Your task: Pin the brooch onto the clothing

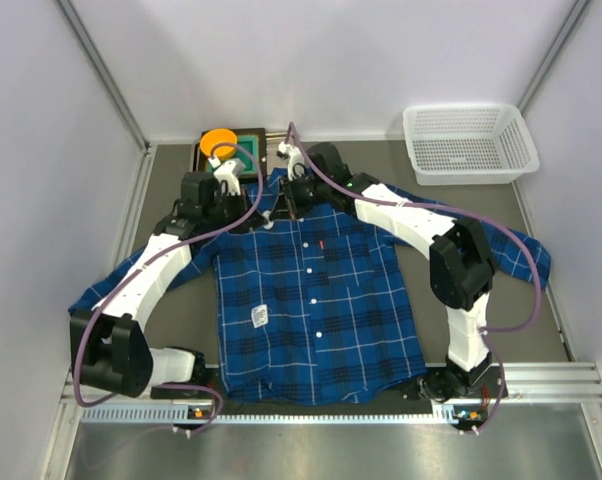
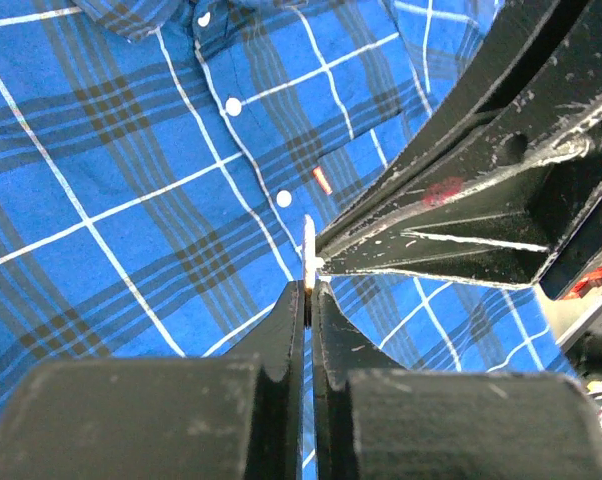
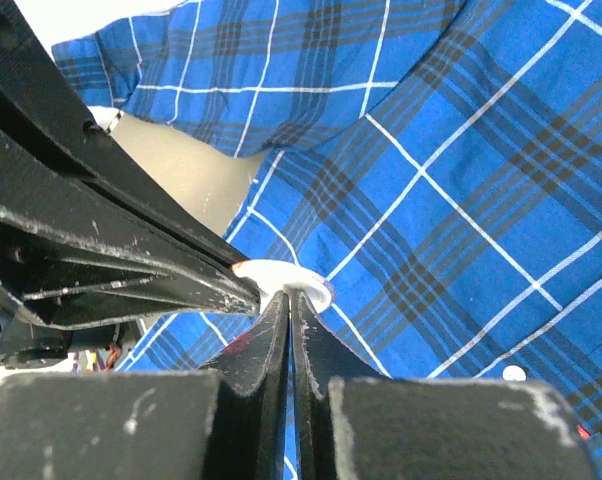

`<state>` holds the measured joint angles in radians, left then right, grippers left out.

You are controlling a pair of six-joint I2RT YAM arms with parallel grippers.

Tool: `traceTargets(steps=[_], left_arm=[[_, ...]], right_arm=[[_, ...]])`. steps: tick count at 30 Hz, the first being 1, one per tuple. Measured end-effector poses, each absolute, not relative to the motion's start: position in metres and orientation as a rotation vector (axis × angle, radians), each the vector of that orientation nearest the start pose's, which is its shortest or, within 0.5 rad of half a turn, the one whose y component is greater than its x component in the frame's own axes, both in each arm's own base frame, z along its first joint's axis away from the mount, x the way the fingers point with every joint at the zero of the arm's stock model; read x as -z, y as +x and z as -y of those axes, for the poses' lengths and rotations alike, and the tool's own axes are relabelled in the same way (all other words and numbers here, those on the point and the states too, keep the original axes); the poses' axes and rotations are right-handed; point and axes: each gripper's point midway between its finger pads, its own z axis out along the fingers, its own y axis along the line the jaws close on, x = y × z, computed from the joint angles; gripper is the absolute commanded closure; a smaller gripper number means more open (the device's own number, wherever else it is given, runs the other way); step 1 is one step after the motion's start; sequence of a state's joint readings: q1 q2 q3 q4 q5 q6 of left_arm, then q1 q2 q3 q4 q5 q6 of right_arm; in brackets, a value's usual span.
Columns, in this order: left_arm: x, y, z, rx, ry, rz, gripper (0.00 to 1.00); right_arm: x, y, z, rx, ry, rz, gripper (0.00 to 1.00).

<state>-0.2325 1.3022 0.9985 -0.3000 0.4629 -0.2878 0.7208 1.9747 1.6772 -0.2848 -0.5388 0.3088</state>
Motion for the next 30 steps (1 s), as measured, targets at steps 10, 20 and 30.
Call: traceTargets(steps=[10,20,30], left_arm=[[-0.199,0.341,0.160,0.921,0.043,-2.144,1.00],[-0.196,0.343,0.154,1.026,-0.112,-2.133,1.00],[-0.203,0.345,0.155,1.107,-0.182,-2.103,1.00]], right_arm=[[-0.198,0.346,-0.435,-1.207,-0.724,-2.102,1.00],[-0.194,0.347,-0.433,-1.262,-0.649,-2.101,1.00],[-0.202,0.349,-0.431,-1.282,-0.619,-2.065,1.00]])
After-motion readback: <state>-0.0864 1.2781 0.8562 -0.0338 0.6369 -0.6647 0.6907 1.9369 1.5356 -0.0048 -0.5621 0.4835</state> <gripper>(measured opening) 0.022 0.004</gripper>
